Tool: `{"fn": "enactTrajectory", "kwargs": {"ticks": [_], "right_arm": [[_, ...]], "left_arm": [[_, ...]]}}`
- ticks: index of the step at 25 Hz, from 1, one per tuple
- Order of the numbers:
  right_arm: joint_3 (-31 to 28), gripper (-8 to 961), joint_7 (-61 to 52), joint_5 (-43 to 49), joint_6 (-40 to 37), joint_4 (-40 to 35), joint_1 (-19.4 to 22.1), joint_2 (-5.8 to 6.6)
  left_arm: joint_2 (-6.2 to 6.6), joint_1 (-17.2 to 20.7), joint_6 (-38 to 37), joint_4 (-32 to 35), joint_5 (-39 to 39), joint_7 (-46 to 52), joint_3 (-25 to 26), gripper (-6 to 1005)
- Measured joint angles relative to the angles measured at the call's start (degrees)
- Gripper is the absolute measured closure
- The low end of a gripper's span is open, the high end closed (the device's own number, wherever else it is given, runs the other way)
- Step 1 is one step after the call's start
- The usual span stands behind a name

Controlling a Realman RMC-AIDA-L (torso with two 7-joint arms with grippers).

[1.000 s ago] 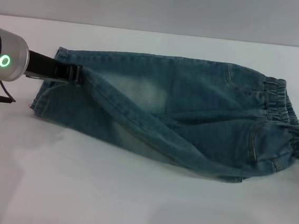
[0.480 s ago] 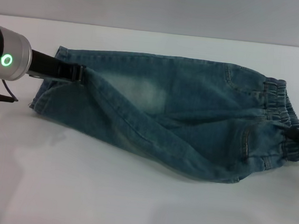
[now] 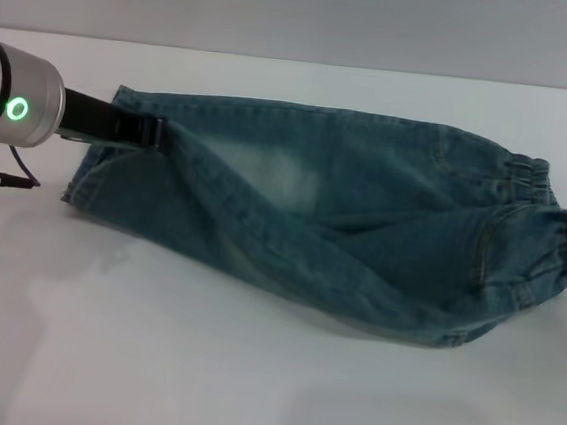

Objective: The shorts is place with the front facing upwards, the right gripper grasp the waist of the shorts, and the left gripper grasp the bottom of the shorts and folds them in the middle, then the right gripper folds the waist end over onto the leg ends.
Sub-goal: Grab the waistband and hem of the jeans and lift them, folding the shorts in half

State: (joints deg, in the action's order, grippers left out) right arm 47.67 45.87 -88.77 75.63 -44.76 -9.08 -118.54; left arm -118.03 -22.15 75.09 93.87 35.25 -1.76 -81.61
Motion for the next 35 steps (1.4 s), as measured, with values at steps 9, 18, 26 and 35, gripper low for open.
{"fn": "enactTrajectory", "kwargs": {"ticks": [9,18,26,35], "right_arm": [[-4.48,934,1.63,-5.84,0.36,5.85,-1.57,0.16],[-8.91,918,4.73,-13.37,0.72,13.67,-4.52,0.53],[-11.63,905,7.75,-16.02,-1.35,15.7,-7.81,0.78],[-14.08,889,11.86,-16.62,-9.1,17.95,-11.14,0.89]], "left_arm": [[-0.11,0.17,-3.81,-0.1,0.02,0.0,0.24,866],[-0.18,0.25,-10.83,-2.88,0.12,0.45,-0.16,844],[-0.17,-2.0,-20.11,-8.91,0.33,0.06,-1.67,825],[-0.14,-7.02,-27.52,-19.75,2.8,-1.22,-3.01,803]]}}
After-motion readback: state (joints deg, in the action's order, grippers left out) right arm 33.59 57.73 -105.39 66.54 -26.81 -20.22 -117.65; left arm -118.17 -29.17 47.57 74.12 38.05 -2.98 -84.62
